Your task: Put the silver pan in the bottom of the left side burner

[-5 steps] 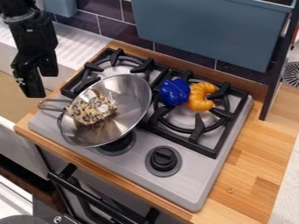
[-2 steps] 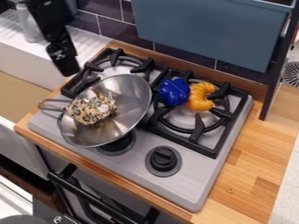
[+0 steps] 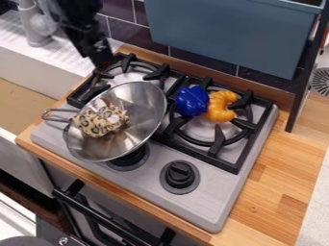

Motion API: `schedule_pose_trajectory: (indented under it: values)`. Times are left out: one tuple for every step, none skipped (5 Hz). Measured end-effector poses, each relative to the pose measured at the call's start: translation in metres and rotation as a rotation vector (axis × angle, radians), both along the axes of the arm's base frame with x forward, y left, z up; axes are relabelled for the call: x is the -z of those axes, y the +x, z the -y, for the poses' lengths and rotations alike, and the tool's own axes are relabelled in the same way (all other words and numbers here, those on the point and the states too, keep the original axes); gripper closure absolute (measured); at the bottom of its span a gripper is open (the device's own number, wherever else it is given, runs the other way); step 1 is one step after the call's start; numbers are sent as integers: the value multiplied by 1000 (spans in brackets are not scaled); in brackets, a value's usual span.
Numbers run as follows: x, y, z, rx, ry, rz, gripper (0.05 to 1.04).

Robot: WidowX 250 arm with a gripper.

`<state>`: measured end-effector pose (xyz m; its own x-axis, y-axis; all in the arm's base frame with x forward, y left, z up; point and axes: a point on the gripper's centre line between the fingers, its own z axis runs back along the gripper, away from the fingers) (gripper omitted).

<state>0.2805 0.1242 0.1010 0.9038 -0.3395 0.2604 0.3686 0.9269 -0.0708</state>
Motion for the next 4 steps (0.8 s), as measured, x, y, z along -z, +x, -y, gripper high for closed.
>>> schedule_pose_trajectory:
  values:
    - [-5,3,8,-111,10,23,86]
    - [-9,4,11,-244,0,40,86]
    - [-13,2,16,-284,-22,31,86]
    - [-23,6,19,-331,-19,1,86]
